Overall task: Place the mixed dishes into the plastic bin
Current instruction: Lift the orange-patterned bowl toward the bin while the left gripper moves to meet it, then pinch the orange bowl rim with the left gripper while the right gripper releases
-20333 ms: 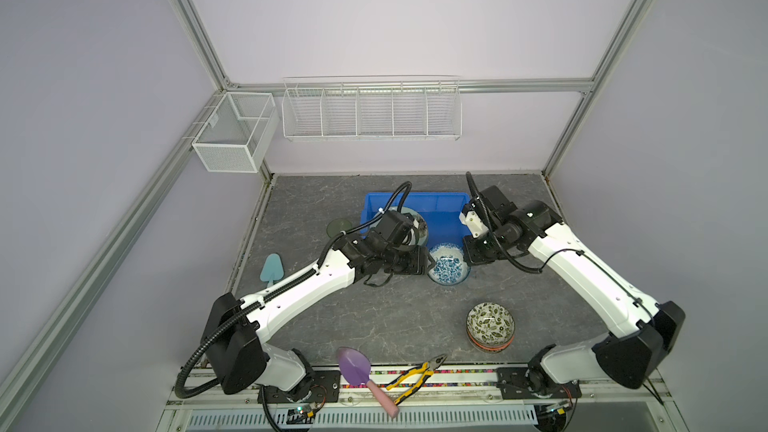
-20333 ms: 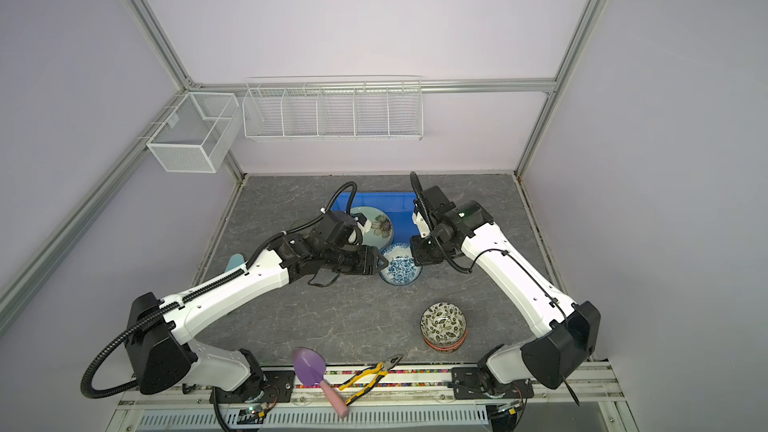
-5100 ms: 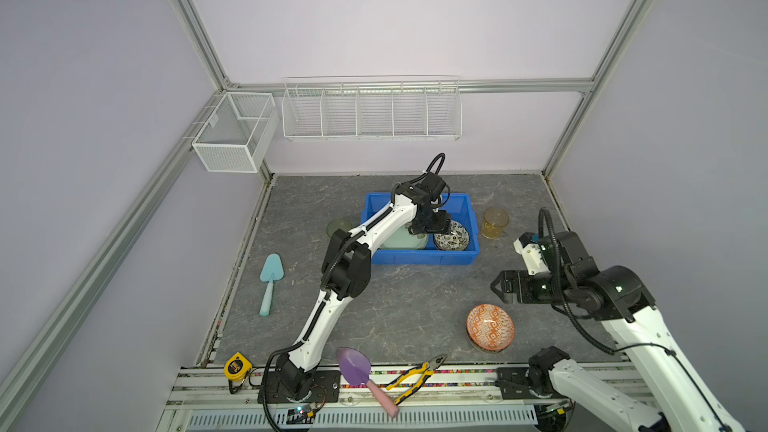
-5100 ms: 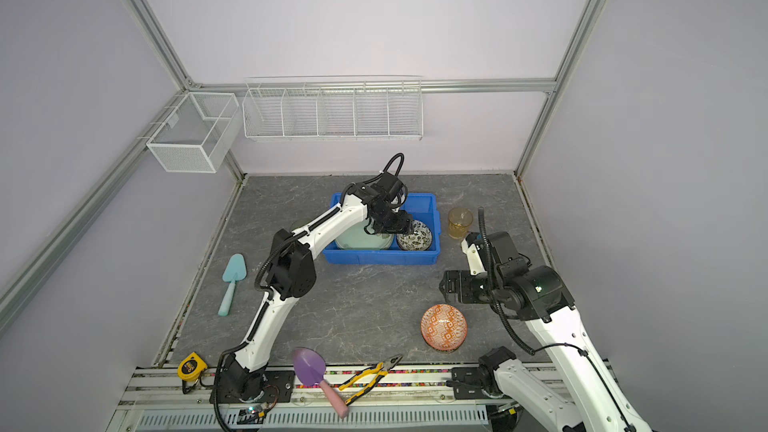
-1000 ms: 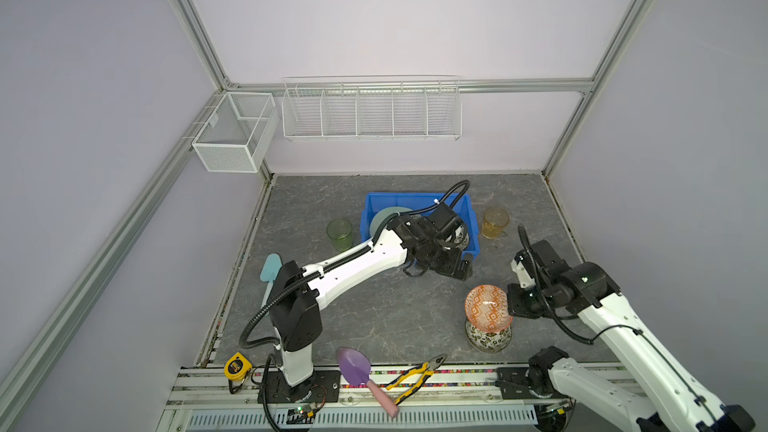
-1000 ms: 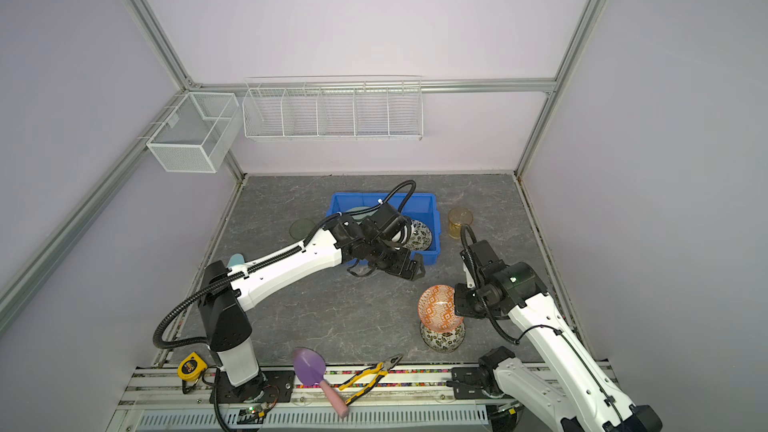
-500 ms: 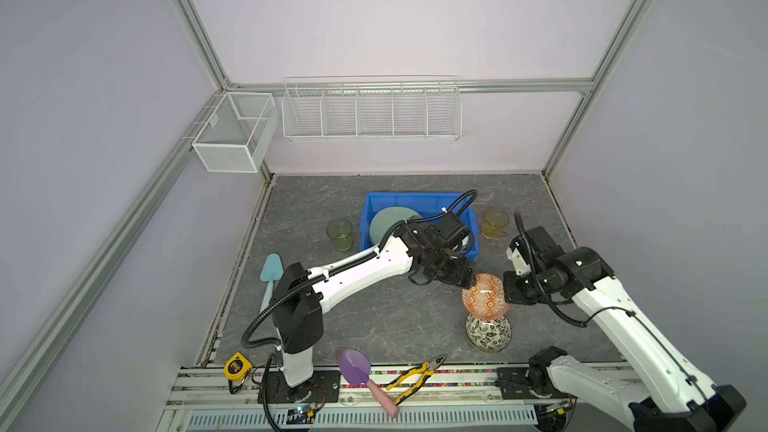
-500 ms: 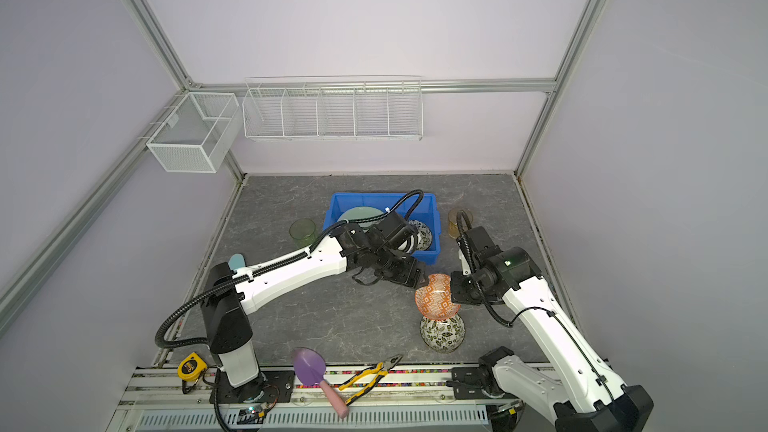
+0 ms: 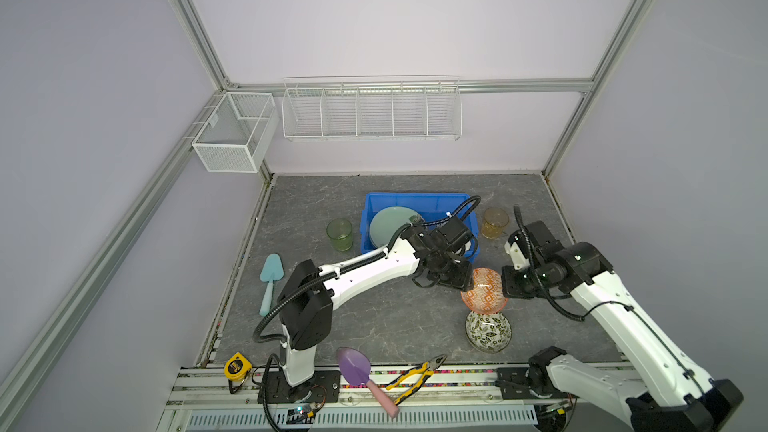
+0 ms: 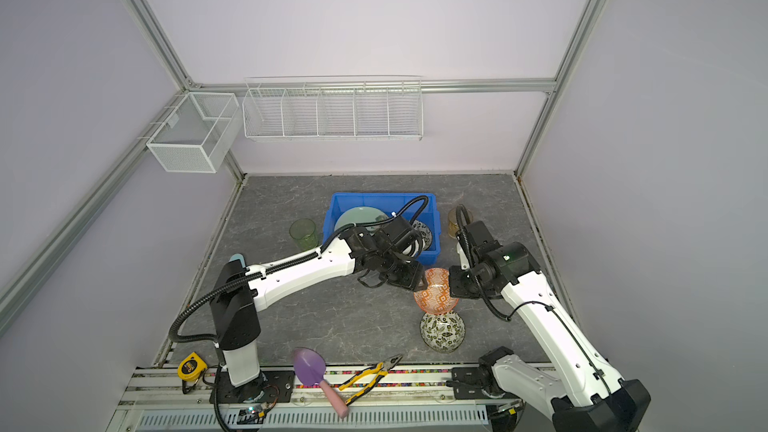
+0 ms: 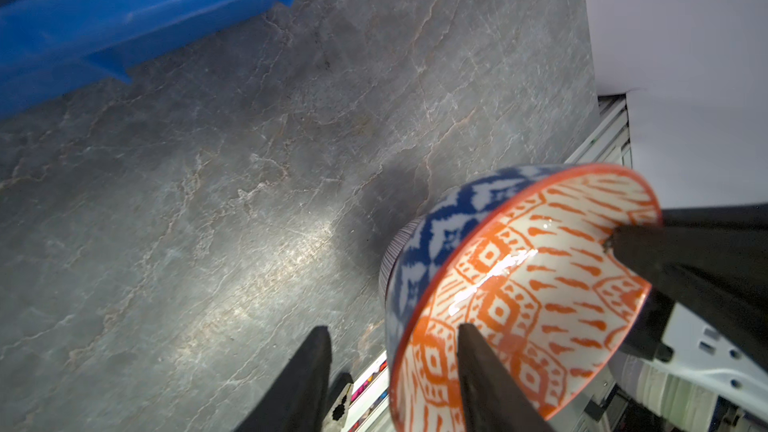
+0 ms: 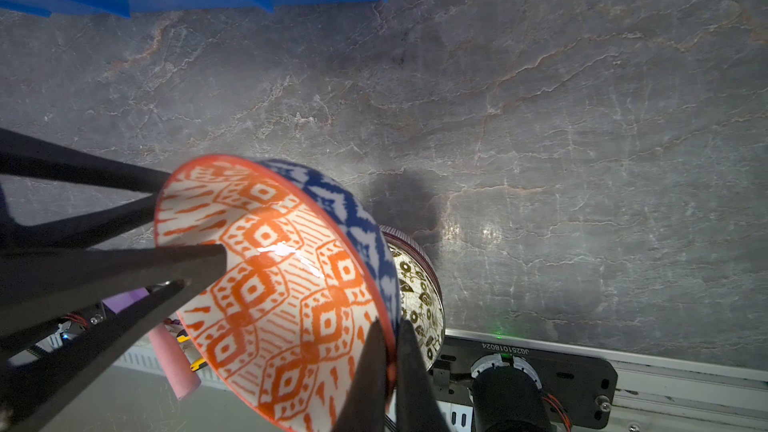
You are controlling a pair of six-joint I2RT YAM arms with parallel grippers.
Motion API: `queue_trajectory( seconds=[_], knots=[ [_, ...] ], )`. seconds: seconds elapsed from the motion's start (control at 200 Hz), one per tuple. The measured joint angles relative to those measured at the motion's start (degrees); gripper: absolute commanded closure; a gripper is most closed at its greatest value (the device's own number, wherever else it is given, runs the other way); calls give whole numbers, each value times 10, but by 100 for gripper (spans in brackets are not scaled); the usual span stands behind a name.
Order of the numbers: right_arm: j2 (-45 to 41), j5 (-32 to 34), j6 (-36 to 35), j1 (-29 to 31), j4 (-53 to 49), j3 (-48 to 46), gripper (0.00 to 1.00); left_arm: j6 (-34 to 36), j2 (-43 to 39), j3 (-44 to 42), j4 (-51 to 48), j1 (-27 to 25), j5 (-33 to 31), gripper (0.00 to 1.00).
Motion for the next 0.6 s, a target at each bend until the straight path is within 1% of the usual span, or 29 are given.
queue_trajectory(
  seconds=[0.175,0.34,0.45,0.535,0.6],
  knots=[
    [2,0,-2,0,2,0,94,0,4,0,4,0,5,69],
    [2,0,-2,0,4,0,94,0,13,0,5,0,6,74],
    [2,-1,-2,0,7,0,93,0,17,0,6,0,8,79],
    [2,-1,-2,0,10,0,93,-3,19,0,7,0,10,86],
    [2,-1,-2,0,10,0,93,-4,19,0,7,0,9,90]
  ],
)
